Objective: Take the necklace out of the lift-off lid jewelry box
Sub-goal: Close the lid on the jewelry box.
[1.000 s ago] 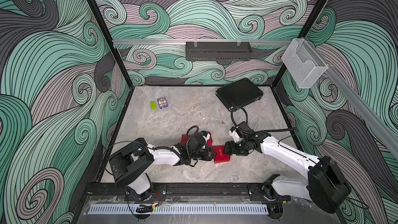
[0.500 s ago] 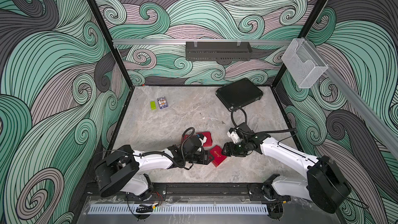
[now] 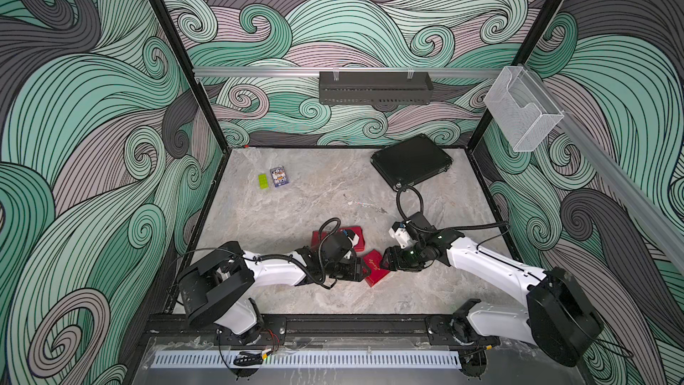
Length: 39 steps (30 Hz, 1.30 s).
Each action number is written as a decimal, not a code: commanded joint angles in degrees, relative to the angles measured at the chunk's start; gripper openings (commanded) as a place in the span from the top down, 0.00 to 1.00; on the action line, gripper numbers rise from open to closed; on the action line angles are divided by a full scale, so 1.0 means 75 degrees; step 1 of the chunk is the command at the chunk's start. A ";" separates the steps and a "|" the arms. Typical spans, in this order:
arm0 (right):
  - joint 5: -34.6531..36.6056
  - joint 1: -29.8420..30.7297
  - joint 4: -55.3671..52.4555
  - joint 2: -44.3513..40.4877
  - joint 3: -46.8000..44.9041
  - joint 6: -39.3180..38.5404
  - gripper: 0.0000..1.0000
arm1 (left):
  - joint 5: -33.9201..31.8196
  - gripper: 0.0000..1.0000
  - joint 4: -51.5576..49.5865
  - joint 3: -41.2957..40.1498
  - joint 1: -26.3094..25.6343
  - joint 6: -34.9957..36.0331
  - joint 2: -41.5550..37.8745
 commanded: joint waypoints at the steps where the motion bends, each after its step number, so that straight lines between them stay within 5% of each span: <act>1: 0.0002 0.0037 -0.0042 -0.0152 -0.0149 0.0002 0.28 | 0.0050 0.51 0.0056 0.0621 -0.0014 0.0224 0.0369; 7: 0.0089 0.0039 0.0234 -0.0231 -0.0358 0.0205 0.30 | 0.0175 0.51 0.0082 0.0935 0.0040 0.0293 0.0541; 17: 0.0251 0.0043 0.0758 -0.0244 -0.0506 0.0592 0.32 | -0.0199 0.50 -0.0871 0.0255 0.0055 0.0408 -0.0635; 39: 0.0337 0.0038 0.0994 -0.0369 -0.0690 0.0784 0.35 | 0.0433 0.52 0.0379 0.0382 0.0093 -0.0285 0.0229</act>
